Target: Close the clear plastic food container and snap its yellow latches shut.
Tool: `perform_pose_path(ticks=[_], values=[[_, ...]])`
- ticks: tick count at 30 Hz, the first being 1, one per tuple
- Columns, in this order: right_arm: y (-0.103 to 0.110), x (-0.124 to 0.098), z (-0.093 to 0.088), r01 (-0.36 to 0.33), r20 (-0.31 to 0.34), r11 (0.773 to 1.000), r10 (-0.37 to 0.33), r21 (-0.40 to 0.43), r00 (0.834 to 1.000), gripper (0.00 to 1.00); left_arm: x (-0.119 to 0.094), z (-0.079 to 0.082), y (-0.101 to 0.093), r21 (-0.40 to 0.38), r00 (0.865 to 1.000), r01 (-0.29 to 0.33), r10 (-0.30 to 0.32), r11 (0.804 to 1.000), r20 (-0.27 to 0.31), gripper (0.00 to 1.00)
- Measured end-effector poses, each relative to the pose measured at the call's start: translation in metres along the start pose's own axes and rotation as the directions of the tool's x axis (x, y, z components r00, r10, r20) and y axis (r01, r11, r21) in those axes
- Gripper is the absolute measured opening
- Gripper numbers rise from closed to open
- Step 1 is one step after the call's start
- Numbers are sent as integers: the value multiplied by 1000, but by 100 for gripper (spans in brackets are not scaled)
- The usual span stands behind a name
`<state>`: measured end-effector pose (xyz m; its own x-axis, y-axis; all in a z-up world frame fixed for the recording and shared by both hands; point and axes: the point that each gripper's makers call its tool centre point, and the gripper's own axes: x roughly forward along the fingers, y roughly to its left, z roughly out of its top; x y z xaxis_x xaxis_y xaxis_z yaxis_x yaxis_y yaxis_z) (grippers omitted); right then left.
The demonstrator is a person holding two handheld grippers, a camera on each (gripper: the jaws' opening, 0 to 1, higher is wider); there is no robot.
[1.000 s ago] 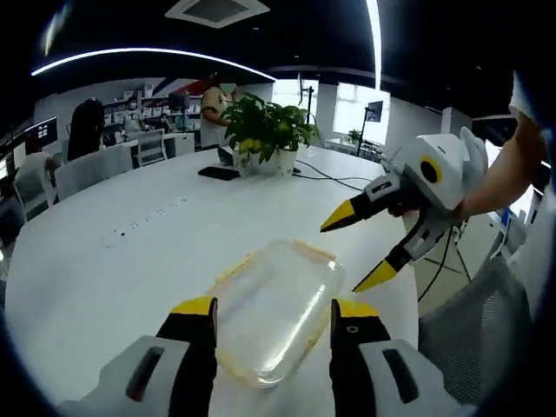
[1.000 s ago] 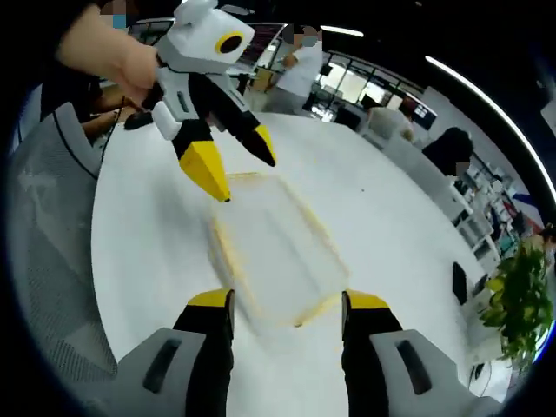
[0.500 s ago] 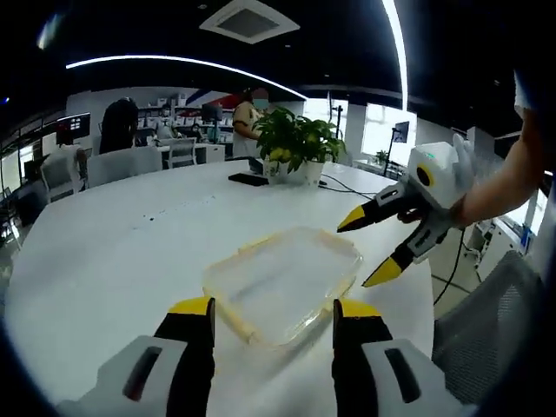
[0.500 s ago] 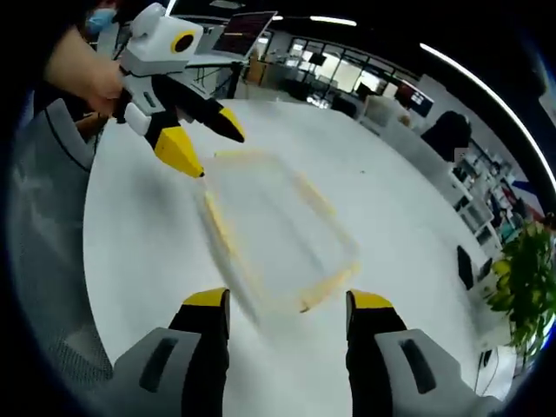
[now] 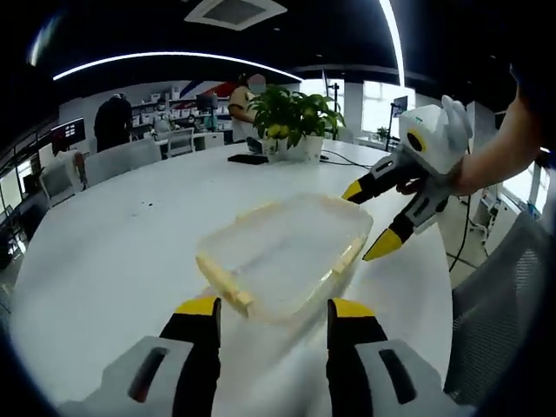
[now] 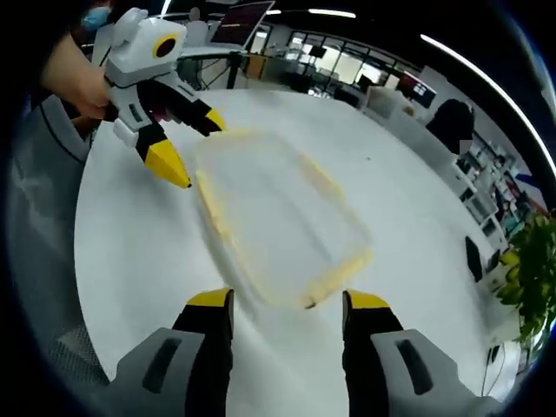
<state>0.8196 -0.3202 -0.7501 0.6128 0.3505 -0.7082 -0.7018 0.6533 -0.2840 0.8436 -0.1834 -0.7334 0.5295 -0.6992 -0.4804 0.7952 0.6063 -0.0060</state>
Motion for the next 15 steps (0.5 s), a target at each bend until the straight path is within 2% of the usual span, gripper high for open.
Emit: perform_pose_path(ticks=[7, 15], values=[[1, 3, -2, -8, -4, 1000, 8, -6, 1000, 44, 3, 1, 3, 12, 1000, -19, 20, 1000, -2, 40], [0, 6, -1, -6, 2, 999, 6, -49, 1000, 38, 4, -4, 2, 23, 999, -31, 31, 999, -16, 37]])
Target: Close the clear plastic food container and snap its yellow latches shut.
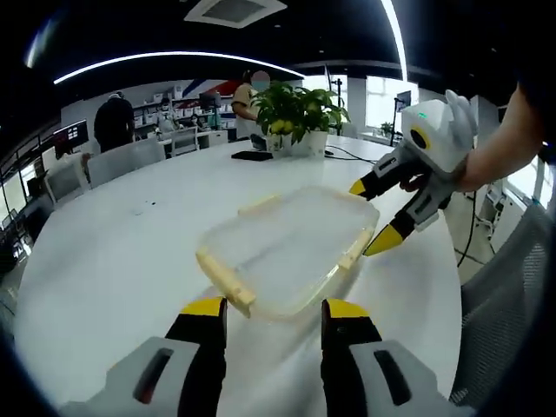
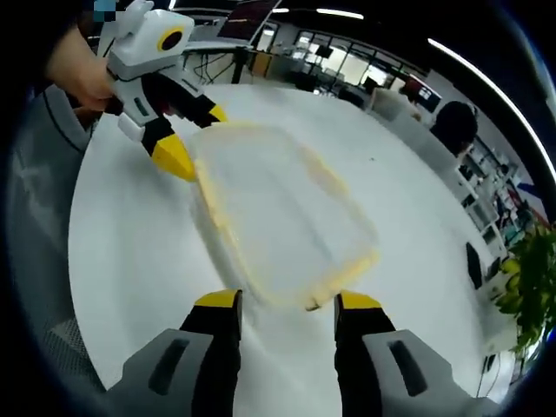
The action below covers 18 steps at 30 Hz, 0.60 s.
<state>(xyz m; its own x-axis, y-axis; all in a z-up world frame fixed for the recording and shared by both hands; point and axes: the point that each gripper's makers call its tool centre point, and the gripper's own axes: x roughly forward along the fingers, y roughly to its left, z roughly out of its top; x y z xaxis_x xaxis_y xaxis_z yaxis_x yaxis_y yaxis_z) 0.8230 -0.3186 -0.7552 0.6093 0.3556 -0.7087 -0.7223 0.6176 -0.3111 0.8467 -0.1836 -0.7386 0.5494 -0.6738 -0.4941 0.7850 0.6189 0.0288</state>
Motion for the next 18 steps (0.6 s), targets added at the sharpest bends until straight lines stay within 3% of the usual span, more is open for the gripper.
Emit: perform_pose_path(ticks=[7, 18], values=[[0, -1, 1, -9, 8, 1000, 9, 16, 1000, 38, 0, 0, 0, 5, 1000, -1, 1, 1000, -4, 37], [10, 7, 13, -32, 3, 998, 32, -48, 999, 36, -12, -8, 12, 19, 1000, -20, 20, 1000, -21, 36]])
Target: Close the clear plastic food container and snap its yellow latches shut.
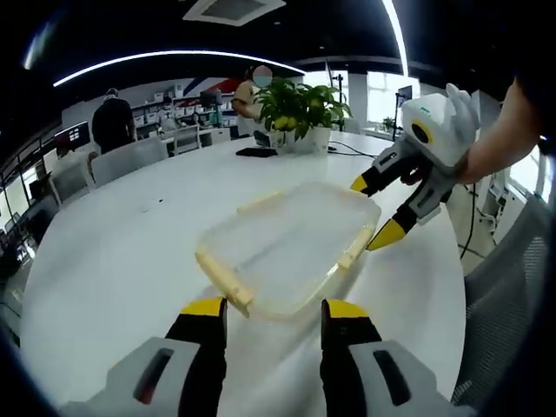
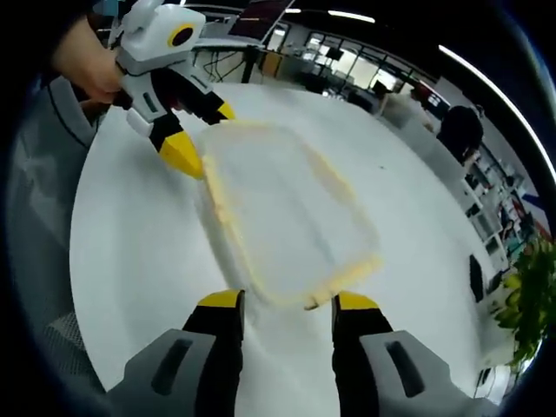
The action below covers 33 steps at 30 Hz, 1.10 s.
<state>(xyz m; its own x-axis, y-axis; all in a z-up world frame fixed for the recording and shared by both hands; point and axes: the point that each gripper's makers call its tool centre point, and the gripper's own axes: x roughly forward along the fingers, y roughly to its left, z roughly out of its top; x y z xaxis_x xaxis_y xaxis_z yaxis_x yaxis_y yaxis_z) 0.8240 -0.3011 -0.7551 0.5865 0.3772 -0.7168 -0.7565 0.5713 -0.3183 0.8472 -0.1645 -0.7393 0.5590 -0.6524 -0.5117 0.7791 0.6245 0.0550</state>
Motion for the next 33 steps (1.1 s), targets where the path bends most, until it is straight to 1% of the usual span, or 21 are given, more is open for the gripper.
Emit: perform_pose_path(ticks=[3, 10, 14, 23, 33], values=[[2, 4, 8, -8, 6, 1000, 8, -24, 1000, 34, -6, -4, 8, -8, 1000, -17, 17, 1000, -4, 36], [9, 14, 24, -25, 25, 999, 26, -48, 999, 33, -18, -12, 23, -19, 998, -54, 53, 998, -15, 35], [11, 20, 32, -30, 31, 998, 32, -57, 999, 33, -23, -15, 28, -27, 997, -71, 70, 997, -18, 34], [11, 28, 43, -41, 37, 997, 43, -72, 998, 34, -31, -20, 38, -40, 995, -98, 98, 994, -21, 33], [11, 31, 46, -42, 37, 997, 45, -67, 998, 33, -32, -21, 42, -38, 994, -107, 106, 994, -24, 33]])
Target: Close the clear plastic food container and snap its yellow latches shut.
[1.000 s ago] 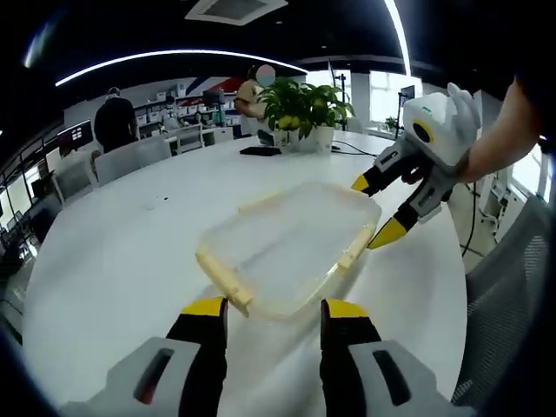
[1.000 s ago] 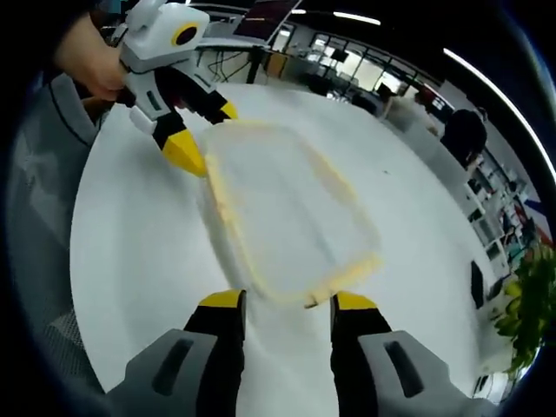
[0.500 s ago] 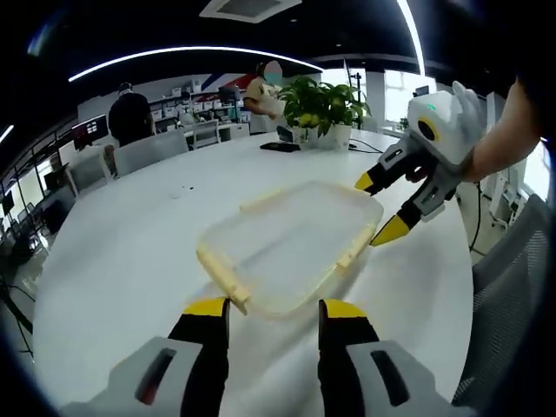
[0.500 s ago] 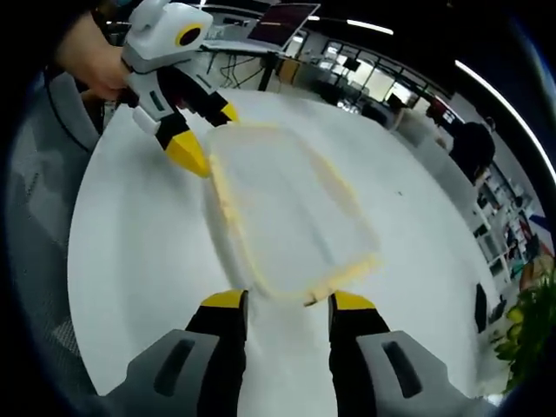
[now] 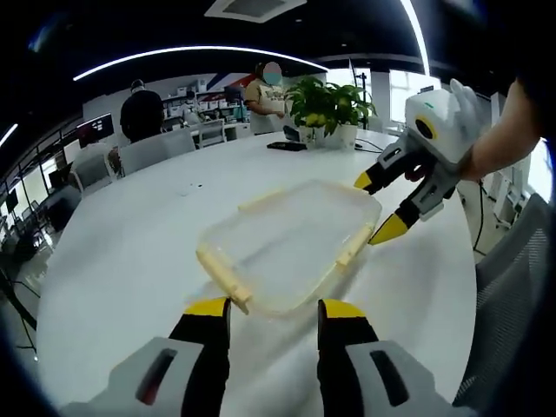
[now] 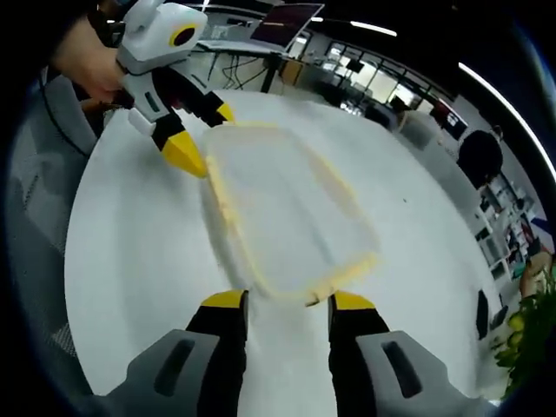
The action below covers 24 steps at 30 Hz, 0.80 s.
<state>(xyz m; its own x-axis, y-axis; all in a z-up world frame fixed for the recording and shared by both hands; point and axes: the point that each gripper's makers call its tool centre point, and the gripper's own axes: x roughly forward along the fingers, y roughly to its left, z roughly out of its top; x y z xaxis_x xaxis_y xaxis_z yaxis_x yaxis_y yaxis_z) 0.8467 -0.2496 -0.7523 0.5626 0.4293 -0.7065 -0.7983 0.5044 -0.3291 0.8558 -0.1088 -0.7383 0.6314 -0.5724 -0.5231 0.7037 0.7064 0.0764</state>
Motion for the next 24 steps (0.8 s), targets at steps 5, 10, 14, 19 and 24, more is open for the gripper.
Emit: perform_pose_path(ticks=[5, 10, 14, 19, 24], values=[[1, 1, -1, -7, -8, 1000, 7, 2, 1000, 32, 0, 0, 0, -3, 1000, -1, 1, 1000, 1, 33], [5, -4, -2, -9, -6, 1000, 9, 16, 1000, 33, -1, 0, 1, -31, 1000, -6, 6, 1000, -4, 35], [3, -14, -7, 9, -13, 999, -8, 54, 1000, 34, -4, -1, 4, -61, 999, -32, 32, 998, -10, 36], [1, -33, -9, 40, 1, 990, -41, 136, 999, 36, -16, 1, -2, -95, 999, -50, 50, 994, -4, 38], [2, -55, -9, 71, 23, 976, -78, 204, 997, 37, -31, 6, -14, -117, 999, -47, 50, 992, 19, 39]])
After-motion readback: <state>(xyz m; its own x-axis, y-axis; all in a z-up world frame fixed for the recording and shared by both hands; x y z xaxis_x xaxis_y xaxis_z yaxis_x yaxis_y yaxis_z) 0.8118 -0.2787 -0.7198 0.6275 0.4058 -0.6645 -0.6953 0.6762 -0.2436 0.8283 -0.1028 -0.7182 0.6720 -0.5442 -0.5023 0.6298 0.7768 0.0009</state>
